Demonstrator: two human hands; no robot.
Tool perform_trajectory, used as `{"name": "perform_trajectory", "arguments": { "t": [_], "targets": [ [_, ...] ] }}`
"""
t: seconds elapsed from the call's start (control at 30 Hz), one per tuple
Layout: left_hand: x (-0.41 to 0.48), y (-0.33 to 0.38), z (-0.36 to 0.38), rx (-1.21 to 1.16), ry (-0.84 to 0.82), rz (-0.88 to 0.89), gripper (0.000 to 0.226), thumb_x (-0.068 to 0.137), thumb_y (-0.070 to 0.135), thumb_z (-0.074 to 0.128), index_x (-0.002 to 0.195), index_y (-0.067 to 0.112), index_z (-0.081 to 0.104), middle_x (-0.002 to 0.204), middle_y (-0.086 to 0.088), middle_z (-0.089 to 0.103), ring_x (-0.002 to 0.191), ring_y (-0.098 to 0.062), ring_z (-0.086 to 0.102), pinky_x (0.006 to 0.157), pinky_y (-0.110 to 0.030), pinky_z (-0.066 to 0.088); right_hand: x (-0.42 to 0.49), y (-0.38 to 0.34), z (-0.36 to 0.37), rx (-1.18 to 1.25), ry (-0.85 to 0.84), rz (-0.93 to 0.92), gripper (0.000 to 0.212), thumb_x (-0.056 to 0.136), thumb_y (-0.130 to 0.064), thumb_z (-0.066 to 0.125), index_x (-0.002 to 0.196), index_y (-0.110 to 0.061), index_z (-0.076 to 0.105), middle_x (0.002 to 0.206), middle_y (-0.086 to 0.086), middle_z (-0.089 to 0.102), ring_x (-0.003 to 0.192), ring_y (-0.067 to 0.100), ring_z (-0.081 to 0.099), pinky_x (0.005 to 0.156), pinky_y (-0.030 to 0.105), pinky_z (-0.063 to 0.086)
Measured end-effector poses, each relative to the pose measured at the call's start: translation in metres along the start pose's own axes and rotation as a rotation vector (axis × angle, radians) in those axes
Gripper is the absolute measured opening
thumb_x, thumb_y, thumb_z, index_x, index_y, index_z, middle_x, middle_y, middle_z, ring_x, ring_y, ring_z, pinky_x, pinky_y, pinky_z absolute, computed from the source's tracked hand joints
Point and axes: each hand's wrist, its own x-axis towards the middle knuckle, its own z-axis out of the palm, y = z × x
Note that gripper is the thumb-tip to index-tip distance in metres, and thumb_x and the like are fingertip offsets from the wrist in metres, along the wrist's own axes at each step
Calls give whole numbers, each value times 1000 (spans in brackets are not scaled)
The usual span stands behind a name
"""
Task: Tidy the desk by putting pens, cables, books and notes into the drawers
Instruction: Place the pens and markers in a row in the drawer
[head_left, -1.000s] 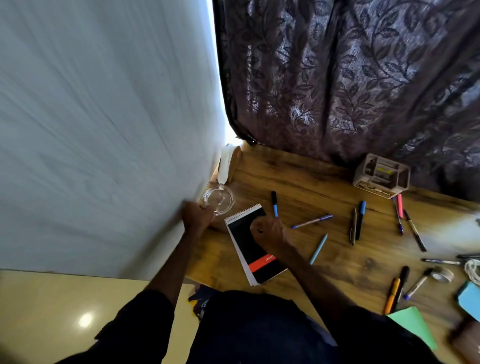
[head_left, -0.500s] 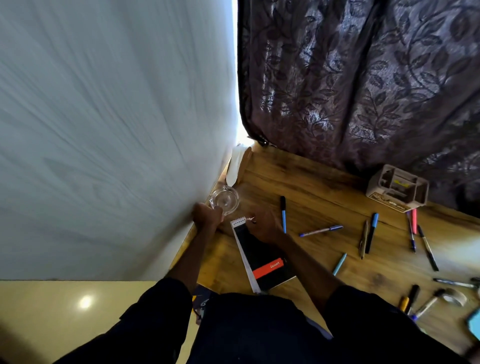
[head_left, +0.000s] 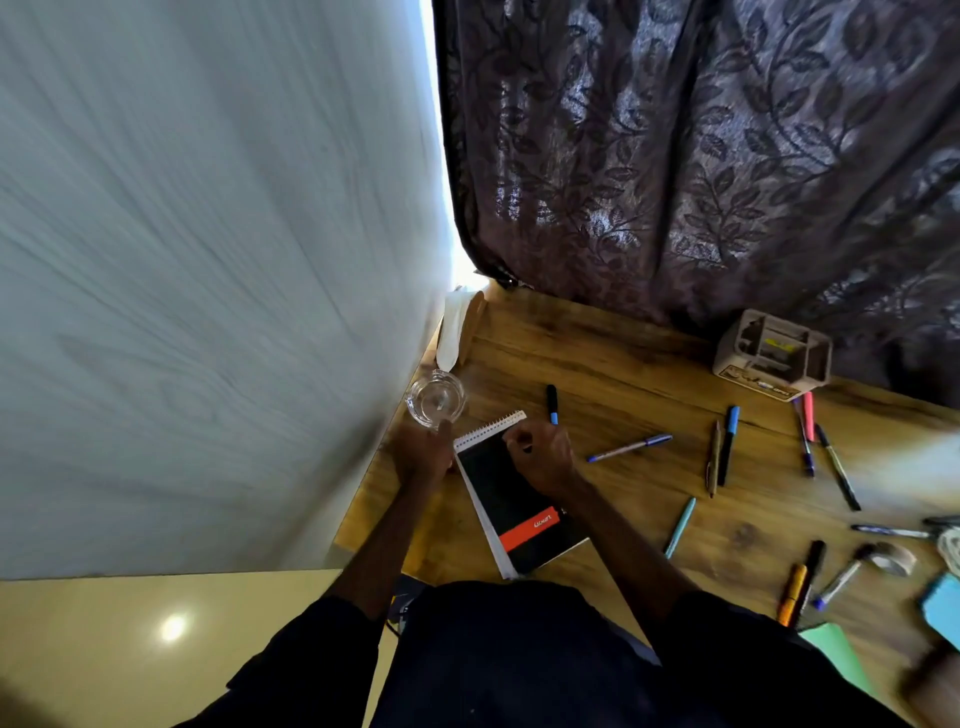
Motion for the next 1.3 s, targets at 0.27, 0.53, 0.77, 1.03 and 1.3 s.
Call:
{"name": "perform_trajectory", "arguments": {
  "t": [0.27,0.53,0.77,1.03,1.3],
  "targets": [
    [-28,2,15,214,-168,244,43,93,41,62,63,10,70,57,-1,68,53,-13,66,59,-35,58,-30,24,-26,-29,89,88,15,90,-9,64,93,-16,78,95,-9,76,79,1,69,71,9,51],
    [-62,2,60,328,-463,523,66,91,57,49,59,2,67,54,-14,64,48,-27,63,54,-45,53,-75,51,-46,-36,342,193,17,82,-17,62,72,-4,66,64,9,64,55,26,62,52,24,35],
    [-116,18,93,384,-726,660,47,94,43,61,63,9,69,57,-4,67,55,-18,67,60,-37,58,-150,67,-74,-38,523,439,13,75,-13,70,71,-2,65,65,17,66,58,36,65,45,35,45],
    [-187,25,132,433,-1015,743,34,90,37,66,68,12,75,61,3,72,62,-12,70,68,-32,55,-249,74,-91,39,647,691,10,80,-8,63,71,-8,67,68,8,65,60,17,57,56,34,44],
    [-249,20,157,495,-1264,816,22,94,30,66,80,12,70,61,11,69,61,-6,69,59,-19,52,-319,68,-93,143,726,896,15,87,-9,65,94,-14,78,94,0,75,84,12,69,80,37,60]
  ]
}}
